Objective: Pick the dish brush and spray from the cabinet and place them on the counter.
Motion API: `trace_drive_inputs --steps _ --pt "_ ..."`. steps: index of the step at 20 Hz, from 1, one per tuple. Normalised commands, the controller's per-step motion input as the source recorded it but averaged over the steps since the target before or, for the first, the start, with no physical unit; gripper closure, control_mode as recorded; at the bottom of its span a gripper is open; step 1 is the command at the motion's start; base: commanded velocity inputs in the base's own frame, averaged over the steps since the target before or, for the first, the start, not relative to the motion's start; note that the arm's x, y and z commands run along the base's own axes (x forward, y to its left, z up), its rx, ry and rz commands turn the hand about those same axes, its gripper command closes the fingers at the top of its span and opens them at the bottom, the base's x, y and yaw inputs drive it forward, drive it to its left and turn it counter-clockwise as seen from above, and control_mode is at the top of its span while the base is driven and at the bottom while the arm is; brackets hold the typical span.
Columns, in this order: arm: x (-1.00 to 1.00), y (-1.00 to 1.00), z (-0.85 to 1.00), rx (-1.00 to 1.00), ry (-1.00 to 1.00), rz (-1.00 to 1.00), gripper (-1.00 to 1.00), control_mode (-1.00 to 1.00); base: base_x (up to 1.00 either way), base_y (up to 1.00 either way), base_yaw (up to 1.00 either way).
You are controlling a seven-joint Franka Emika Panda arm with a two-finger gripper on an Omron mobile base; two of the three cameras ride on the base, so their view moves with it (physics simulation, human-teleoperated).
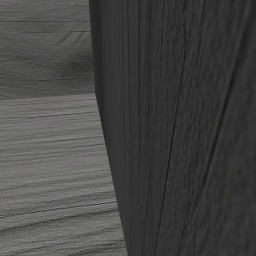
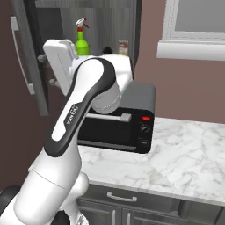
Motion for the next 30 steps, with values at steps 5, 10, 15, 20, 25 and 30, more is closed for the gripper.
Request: trace_drive_inputs --steps 5,10,15,20,25,30 --pt "0.00 0.47 0.00 -0.03 -0.11 0.00 -1.00 -1.00 0.00 0.00 0.00" --pt "0.05 0.51 -0.01 -0.02 -0.07 0.00 -1.00 -1.00 0.00 0.00 0.00" --pt "0.11 0.52 -0.04 -0.02 -0.04 0.00 -1.00 -1.00 0.00 0.00 0.00" --pt "0.09 0.52 -0.04 -0.03 -0.05 0.00 -1.00 -1.00 0.00 0.00 0.00" --pt "0.09 0.50 -0.07 -0.04 -0.04 0.00 -1.00 -1.00 0.00 0.00 0.00" --pt "0.06 0.49 -0.08 -0.04 -0.03 0.00 -1.00 -1.00 0.00 0.00 0.00"
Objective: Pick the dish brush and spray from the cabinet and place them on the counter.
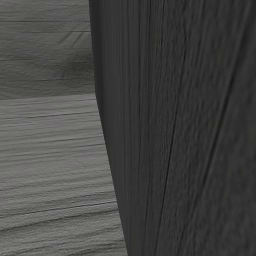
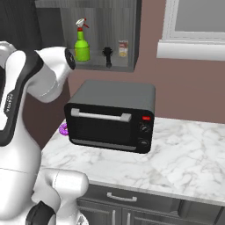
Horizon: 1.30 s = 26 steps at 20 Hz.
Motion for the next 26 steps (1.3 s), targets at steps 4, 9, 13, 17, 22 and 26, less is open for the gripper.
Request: trace_drive_inputs --steps 4,9,13,17,22,26 --pt "0.00 0.36 -0.05 -0.03 -0.04 0.00 -1.00 -1.00 0.00 0.00 0.00" --pt "-0.04 0.05 -0.01 -0.03 -0.09 0.00 -1.00 -1.00 0.00 0.00 0.00" --pt "-0.12 -0.13 0.00 -0.05 -0.13 0.00 -1.00 -1.00 0.00 0.00 0.00" --pt "-0.15 -0.20 0.00 -0.07 -0.15 0.00 -1.00 -1.00 0.00 0.00 0.00" --pt "-0.16 -0.17 0.00 -0.08 -0.19 0.00 -1.00 -1.00 0.00 0.00 0.00" --pt "-0.07 -0.03 0.00 -0.09 -0.24 -0.05 -1.00 -1.00 0.00 0.00 0.00"
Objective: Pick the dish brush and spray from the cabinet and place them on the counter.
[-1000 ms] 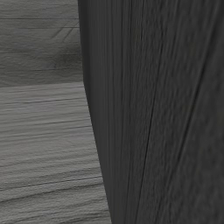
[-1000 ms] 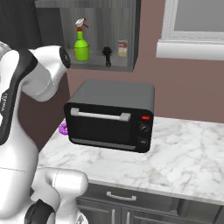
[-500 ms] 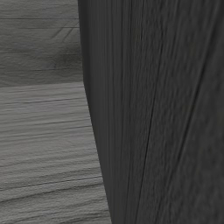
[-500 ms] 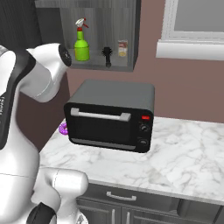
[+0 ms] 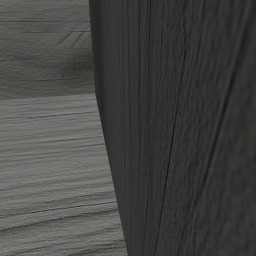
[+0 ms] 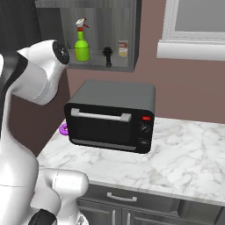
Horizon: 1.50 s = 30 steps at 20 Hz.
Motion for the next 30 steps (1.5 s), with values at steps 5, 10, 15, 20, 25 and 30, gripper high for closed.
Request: trace_drive_inputs --steps 5,10,15,20,25,30 --pt "0.00 -0.02 0.00 -0.09 -0.26 -0.13 -1.00 -1.00 0.00 0.00 0.00" --pt "-0.12 -0.31 0.00 0.00 -0.18 -0.15 -1.00 -1.00 0.00 0.00 0.00" --pt "-0.23 -0.49 0.00 0.01 -0.13 -0.14 -1.00 -1.00 0.00 0.00 0.00" --pt "-0.08 -0.40 0.11 0.11 -0.04 -0.17 -1.00 -1.00 0.00 0.00 0.00" --pt "-0.02 -0.29 0.11 0.01 -0.12 -0.13 -1.00 -1.00 0.00 0.00 0.00" --pt "0.00 -0.03 0.07 -0.08 -0.24 -0.08 -1.00 -1.00 0.00 0.00 0.00"
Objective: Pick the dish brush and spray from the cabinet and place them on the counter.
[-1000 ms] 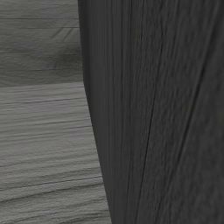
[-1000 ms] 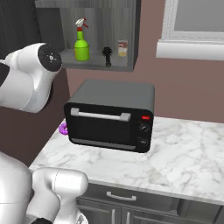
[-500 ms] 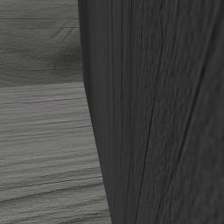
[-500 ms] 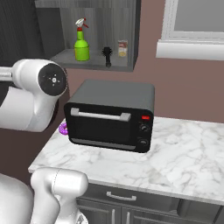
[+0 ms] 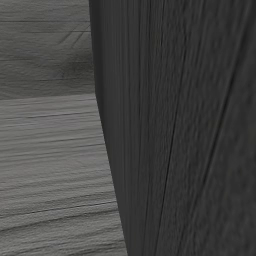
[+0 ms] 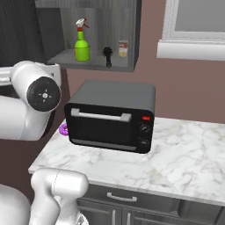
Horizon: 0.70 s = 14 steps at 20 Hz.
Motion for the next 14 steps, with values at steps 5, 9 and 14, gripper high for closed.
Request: trace_drive_inputs --steps 5,9,14 --pt "0.02 0.00 0.04 -0.08 -0.21 -0.08 -1.00 -1.00 0.00 0.00 0.00" --pt "0.07 -0.08 0.07 -0.02 -0.14 -0.08 -1.00 -1.00 0.00 0.00 0.00" --pt "0.13 -0.23 0.12 0.00 -0.03 -0.06 -1.00 -1.00 0.00 0.00 0.00"
